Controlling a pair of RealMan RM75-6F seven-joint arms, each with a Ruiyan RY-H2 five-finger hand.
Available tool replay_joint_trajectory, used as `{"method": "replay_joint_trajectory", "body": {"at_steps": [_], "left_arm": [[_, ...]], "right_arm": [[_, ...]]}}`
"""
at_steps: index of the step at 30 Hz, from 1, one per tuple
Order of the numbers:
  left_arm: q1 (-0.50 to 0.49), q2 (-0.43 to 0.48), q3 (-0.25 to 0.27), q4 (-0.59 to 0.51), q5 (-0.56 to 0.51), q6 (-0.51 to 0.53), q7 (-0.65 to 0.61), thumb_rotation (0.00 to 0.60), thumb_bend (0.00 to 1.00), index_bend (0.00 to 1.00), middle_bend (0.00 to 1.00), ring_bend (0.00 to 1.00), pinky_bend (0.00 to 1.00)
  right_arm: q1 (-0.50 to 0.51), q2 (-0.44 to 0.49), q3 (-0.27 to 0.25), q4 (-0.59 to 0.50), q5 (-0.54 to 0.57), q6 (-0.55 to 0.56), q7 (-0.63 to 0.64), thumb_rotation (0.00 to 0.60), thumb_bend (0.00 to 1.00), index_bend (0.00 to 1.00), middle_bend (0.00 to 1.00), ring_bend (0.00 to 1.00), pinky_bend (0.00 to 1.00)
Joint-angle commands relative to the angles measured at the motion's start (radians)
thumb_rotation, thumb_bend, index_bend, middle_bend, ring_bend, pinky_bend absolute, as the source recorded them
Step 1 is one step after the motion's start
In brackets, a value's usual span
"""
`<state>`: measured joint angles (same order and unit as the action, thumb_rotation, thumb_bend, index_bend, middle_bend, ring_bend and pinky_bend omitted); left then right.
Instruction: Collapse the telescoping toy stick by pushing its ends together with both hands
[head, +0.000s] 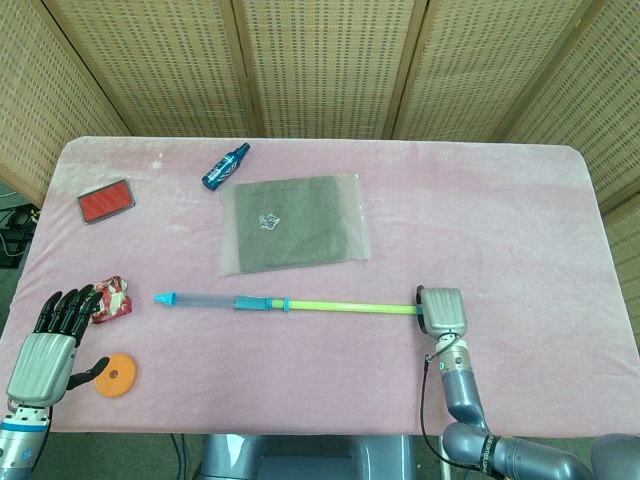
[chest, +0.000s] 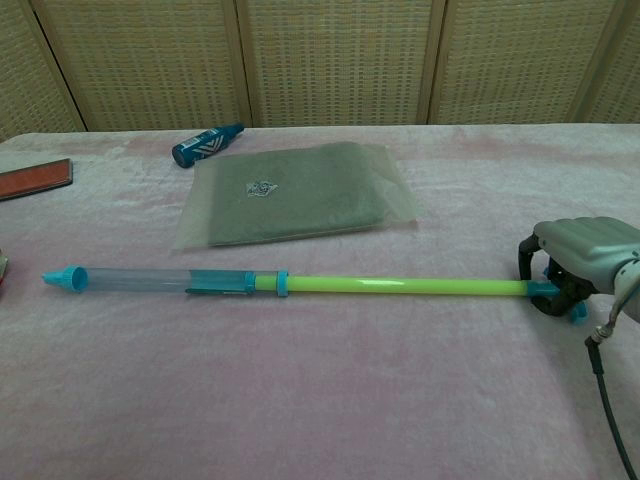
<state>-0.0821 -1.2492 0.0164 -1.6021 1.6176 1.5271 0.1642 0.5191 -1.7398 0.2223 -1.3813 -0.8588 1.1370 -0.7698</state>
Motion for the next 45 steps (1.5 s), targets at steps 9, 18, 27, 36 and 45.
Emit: {"method": "replay_joint_trajectory", "body": {"at_steps": [9, 18, 27, 36, 45], "left_arm": [[0.0, 0.0, 0.001, -0.004, 0.004, 0.0, 0.002, 0.6, 0.19, 0.0, 0.0, 0.0, 0.0], [-0.005, 0.005, 0.0, -0.02, 0.004, -0.01, 0.005, 0.6, 0.19, 0.0, 0.0, 0.0, 0.0], [-0.029, 0.016, -0.014, -0.078, -0.016, -0.049, 0.043, 0.6, 0.2, 0.0, 0.0, 0.0, 0.0], [-0.076, 0.042, -0.071, -0.215, -0.066, -0.09, 0.155, 0.6, 0.22, 0.03, 0.0, 0.0, 0.0], [-0.142, 0.044, -0.189, -0.328, -0.158, -0.1, 0.298, 0.6, 0.24, 0.28, 0.67, 0.58, 0.52]], "right_arm": [[-0.005, 0.009, -0.016, 0.005, -0.03, 0.019, 0.052, 0.6, 0.56, 0.82, 1.0, 0.97, 0.9], [0.021, 0.121, 0.063, -0.24, 0.024, 0.081, -0.021, 0.6, 0.58, 0.84, 1.0, 0.97, 0.9], [0.076, 0.215, 0.149, -0.406, 0.163, 0.114, -0.094, 0.6, 0.58, 0.85, 1.0, 0.97, 0.9], [0.113, 0.256, 0.146, -0.447, 0.212, 0.141, -0.111, 0.6, 0.58, 0.85, 1.0, 0.97, 0.9], [0.127, 0.273, 0.125, -0.459, 0.232, 0.152, -0.089, 0.6, 0.58, 0.85, 1.0, 0.97, 0.9]]}}
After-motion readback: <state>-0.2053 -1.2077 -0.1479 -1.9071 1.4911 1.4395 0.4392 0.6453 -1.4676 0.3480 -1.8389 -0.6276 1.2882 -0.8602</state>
